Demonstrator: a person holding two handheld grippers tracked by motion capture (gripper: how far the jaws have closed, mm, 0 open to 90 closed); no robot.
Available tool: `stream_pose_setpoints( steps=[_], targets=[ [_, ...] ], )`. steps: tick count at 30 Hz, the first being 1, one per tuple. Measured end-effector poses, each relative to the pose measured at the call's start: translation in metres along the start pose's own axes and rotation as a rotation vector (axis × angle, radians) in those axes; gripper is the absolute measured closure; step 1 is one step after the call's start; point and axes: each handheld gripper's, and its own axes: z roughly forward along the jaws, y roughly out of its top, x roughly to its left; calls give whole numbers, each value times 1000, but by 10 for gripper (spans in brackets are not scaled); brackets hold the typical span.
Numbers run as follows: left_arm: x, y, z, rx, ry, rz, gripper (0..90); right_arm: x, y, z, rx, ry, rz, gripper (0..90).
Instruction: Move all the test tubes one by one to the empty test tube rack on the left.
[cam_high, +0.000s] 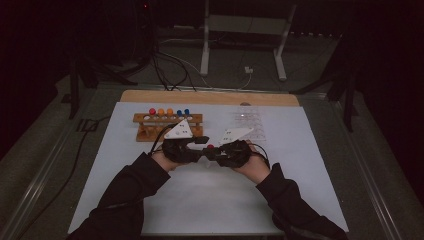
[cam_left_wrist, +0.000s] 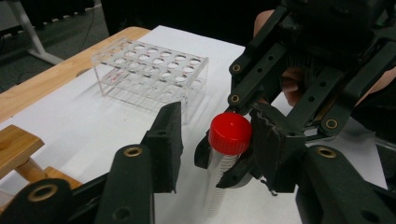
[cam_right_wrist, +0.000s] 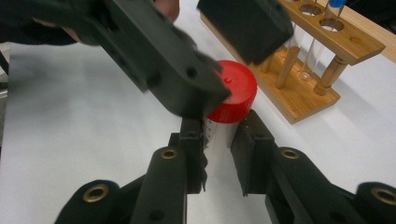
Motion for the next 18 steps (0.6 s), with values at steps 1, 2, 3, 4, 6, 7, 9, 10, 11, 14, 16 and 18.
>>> stream_pose_setpoints(
  steps=[1,2,3,4,6,7,9,10,11,14,16,18],
  targets=[
    [0,0,1,4,-1,6,599,0,0,0,-1,-2,0,745],
    [-1,1,1,3,-8,7,623,0,0,0,-2,-1,2,745],
    [-1,1,2,4,-12,10,653,0,0,-1,-1,-3,2,745],
    [-1,2,2,6,-16,14,680,0,0,-1,-3,-7,6,745],
    [-1,3,2,10,-16,24,706,-1,0,-1,-2,-6,10,745],
    [-1,3,2,11,-21,24,709,-1,0,-1,-2,-8,8,745],
    [-1,4,2,9,-19,24,713,-1,1,-2,-3,-9,11,745],
    [-1,4,2,7,-16,29,715,-2,1,-2,-6,-8,13,745],
    [-1,4,2,6,-12,34,716,-2,1,-2,-10,-6,15,744],
    [-1,5,1,8,-10,41,718,-2,1,-2,-16,-7,18,736],
    [0,6,-1,3,1,39,718,-2,1,-3,-24,-8,25,657],
    [3,7,-5,-8,11,33,719,-2,1,-5,-37,-15,28,584]
  ],
)
